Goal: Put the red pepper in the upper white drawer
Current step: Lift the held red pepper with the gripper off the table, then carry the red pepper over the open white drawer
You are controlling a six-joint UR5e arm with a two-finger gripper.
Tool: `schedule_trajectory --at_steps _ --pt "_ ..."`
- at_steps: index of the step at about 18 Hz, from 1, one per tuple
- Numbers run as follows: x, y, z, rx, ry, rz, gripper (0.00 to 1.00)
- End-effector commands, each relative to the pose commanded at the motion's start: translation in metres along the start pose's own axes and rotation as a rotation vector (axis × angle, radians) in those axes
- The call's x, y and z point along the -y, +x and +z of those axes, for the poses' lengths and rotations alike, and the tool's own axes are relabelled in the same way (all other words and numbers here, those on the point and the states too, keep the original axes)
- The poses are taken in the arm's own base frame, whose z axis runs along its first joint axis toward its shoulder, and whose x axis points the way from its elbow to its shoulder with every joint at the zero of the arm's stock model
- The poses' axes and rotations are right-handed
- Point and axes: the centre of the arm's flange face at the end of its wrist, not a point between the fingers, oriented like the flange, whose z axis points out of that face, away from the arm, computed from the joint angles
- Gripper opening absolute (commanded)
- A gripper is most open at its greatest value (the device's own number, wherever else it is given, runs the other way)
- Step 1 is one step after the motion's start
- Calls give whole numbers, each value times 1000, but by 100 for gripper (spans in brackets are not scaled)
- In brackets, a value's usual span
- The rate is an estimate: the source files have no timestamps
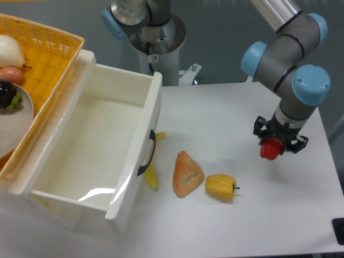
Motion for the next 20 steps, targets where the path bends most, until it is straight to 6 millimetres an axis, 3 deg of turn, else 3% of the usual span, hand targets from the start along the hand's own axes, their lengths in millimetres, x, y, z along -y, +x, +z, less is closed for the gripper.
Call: schedule_trajectory --at_steps 4,9,11,16,20 --pt "3 8 -14 -16 3 -13 26" --pt "14 31 -53 -48 100 -106 26" --pt "26 46 -67 -68 133 -146 26" --pt "43 84 -129 -61 270 -243 26" --pt "66 117 -158 -95 359 -221 26"
